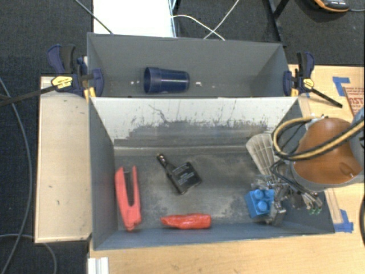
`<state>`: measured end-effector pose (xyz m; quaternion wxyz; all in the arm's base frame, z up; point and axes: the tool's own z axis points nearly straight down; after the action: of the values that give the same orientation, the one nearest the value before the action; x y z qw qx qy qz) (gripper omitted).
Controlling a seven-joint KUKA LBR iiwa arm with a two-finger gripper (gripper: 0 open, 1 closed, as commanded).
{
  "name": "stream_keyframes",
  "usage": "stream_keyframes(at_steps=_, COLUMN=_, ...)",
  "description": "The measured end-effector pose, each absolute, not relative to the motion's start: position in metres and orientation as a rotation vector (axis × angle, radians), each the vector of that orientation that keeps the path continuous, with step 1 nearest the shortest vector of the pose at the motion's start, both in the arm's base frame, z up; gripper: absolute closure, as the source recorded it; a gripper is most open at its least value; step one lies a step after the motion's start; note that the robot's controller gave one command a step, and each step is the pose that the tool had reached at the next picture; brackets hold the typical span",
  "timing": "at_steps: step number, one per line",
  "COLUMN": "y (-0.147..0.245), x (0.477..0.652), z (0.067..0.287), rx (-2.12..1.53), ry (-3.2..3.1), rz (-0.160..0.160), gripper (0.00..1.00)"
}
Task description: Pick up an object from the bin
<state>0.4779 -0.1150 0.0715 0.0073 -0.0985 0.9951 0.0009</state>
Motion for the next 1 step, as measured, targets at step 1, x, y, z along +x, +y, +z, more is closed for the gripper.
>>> stream_keyframes(at_steps=1, y=-0.1150, x=0.4779, z=0.0715, rx=-0.310, ry=3.111, rz=0.003, gripper=1.00)
